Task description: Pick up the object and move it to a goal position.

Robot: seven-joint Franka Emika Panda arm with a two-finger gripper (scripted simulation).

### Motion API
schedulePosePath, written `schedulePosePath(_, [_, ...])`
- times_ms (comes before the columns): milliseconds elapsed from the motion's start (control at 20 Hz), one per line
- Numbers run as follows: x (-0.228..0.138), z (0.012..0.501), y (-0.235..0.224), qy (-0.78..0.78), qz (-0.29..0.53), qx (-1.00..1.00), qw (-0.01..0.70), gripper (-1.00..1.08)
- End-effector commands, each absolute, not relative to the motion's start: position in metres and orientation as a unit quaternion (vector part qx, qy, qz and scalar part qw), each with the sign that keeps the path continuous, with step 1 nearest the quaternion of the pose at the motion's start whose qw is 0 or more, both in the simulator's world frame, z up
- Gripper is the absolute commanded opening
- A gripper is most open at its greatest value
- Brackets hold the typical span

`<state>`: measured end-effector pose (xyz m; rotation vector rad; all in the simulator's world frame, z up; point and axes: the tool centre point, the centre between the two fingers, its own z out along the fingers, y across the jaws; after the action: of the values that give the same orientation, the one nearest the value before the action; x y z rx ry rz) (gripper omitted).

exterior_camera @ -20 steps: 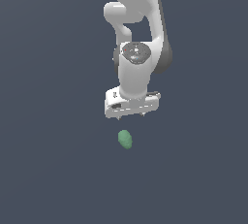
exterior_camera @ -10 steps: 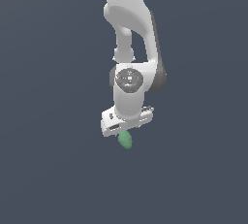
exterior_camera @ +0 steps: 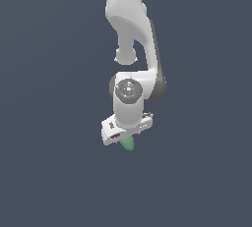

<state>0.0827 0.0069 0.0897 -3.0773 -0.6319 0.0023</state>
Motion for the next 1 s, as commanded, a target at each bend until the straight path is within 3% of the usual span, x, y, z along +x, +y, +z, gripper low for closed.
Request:
schedulePosePath(0, [0.083, 0.090, 0.007, -0.201, 0.000, -0.980, 0.000, 1.00])
schedulePosePath(850, [0.084, 0.039, 0.007, -0.203, 0.000, -0.979, 0.000, 1.00])
schedulePosePath(900, [0.084, 0.039, 0.007, -0.203, 0.000, -0.979, 0.000, -1.00])
schedulePosePath(950, [0.084, 0.039, 0.007, -0.203, 0.000, -0.979, 0.000, -1.00])
